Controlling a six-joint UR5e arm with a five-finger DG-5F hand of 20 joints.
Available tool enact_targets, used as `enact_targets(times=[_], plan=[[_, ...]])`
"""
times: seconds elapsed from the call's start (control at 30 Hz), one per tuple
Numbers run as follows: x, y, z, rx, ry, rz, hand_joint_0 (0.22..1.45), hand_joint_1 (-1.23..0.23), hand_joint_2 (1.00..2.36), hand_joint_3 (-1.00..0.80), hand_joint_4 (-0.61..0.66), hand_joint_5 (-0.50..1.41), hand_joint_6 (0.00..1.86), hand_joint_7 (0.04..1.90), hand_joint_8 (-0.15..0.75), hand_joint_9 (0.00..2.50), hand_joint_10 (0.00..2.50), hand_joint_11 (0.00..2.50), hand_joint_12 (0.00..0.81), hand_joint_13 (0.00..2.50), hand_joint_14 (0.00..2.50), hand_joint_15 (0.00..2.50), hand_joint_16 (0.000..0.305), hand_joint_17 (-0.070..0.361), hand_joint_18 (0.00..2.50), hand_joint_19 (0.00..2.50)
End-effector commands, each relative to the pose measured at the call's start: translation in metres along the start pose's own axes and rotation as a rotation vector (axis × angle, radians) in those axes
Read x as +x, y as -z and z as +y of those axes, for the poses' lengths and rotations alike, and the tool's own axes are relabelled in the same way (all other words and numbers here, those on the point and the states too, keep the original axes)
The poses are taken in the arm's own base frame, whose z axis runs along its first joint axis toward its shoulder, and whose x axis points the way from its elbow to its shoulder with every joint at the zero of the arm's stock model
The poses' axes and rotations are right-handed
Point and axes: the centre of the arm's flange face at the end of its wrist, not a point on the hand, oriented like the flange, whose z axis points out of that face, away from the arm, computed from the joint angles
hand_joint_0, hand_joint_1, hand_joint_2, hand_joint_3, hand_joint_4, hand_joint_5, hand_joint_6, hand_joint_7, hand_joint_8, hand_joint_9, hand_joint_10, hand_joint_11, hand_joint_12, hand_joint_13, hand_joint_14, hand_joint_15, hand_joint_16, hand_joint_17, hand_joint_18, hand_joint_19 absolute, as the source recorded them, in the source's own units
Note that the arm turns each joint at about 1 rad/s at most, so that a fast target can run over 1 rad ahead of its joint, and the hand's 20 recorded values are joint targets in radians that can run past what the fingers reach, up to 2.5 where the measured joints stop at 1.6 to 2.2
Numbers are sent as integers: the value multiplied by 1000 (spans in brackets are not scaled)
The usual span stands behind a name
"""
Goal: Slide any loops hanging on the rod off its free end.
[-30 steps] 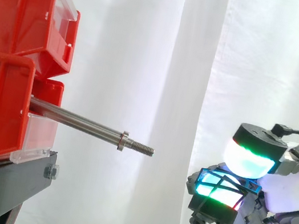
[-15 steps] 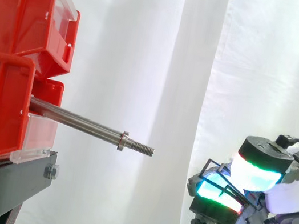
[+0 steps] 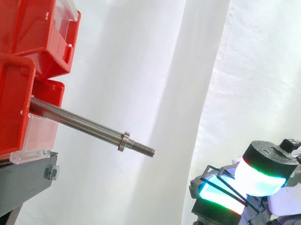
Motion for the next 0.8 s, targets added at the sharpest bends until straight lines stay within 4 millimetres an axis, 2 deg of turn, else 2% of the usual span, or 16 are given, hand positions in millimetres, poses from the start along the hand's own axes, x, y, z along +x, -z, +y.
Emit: enact_targets(times=[0.0,0.33,0.43,0.6,0.77], plan=[[0,0,0,-1,0,0,527,-686,1000,-500,199,-192,831,1164,305,883,8,290,277,846,3,90,44,99,812,260],[0,0,0,-1,-1,0,500,-456,1000,-500,209,-182,812,1144,315,919,8,286,286,874,3,94,46,103,832,278],[1,0,0,0,0,1,493,-431,1000,-500,214,-180,804,1157,318,923,10,291,289,871,4,97,47,105,833,272],[0,0,0,0,0,0,500,-451,1000,-500,221,-179,796,1172,319,916,8,290,288,867,4,104,46,104,823,277],[0,0,0,-1,-1,0,581,-614,1000,-500,189,-179,785,1227,297,895,9,296,271,847,4,114,42,95,787,305]])
